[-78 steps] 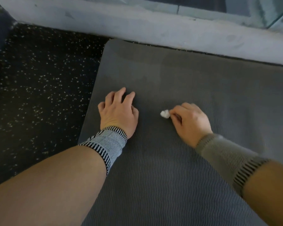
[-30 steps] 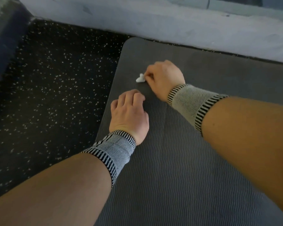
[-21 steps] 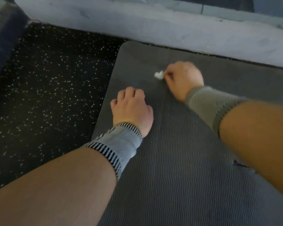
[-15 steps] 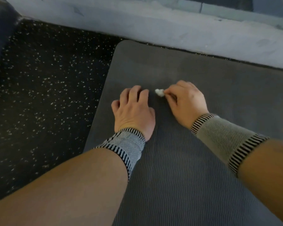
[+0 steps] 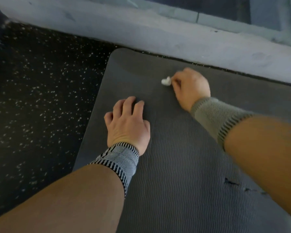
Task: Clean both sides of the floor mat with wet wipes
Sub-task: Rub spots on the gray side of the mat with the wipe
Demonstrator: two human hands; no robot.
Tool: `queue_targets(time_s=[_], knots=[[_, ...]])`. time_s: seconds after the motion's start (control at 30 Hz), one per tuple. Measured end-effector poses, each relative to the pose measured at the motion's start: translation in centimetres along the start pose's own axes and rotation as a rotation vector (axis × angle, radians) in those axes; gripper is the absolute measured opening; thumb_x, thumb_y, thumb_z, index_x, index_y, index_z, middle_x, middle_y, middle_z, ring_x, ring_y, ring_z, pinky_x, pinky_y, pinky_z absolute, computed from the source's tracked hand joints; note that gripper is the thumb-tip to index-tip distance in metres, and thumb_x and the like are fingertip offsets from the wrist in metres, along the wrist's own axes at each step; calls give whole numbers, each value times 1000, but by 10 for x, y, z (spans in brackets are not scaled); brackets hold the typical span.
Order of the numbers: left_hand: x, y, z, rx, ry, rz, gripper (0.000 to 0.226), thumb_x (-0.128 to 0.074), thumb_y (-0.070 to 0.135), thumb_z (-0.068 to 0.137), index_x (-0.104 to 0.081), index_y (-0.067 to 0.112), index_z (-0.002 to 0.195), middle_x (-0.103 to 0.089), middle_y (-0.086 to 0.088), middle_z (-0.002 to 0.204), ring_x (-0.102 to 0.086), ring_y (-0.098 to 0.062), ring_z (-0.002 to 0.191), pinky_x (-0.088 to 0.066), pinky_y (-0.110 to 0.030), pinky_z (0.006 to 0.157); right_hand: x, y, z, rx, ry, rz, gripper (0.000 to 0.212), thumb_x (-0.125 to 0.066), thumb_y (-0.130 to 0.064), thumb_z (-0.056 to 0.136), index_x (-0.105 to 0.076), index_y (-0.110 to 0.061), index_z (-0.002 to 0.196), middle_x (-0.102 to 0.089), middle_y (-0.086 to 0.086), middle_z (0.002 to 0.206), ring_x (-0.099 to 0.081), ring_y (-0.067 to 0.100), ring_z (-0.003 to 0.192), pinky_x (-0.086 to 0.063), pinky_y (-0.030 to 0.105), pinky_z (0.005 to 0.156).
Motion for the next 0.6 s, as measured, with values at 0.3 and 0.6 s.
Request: queue_targets(time_s=[0.3,0.6], knots=[[0,1,0,6,1,21,58,-32,42,83,-37,30,140,-31,6,149,-17,-19,134,-25,-48,107,-5,0,-5,-120,46,8,25,-46,-25,96,-65,-12,104,-59,10,101,-56,29,90,-42,32,69],[0,2,0,0,-14,17,60,-30,43,81,-37,31,140,-31,7,149,-16,-18,133,-25,-48,107,-3,10,12,-225,13,-14,24,-46,-28,97,-65,-14,104,-63,11,102,-60,30,89,-40,30,69]])
Point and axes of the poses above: each hand's wrist, its own z-axis towards the middle knuckle, its own x-axis out of the back of the hand, y = z × x, the point moved 4 cm from there along z, towards the middle knuckle
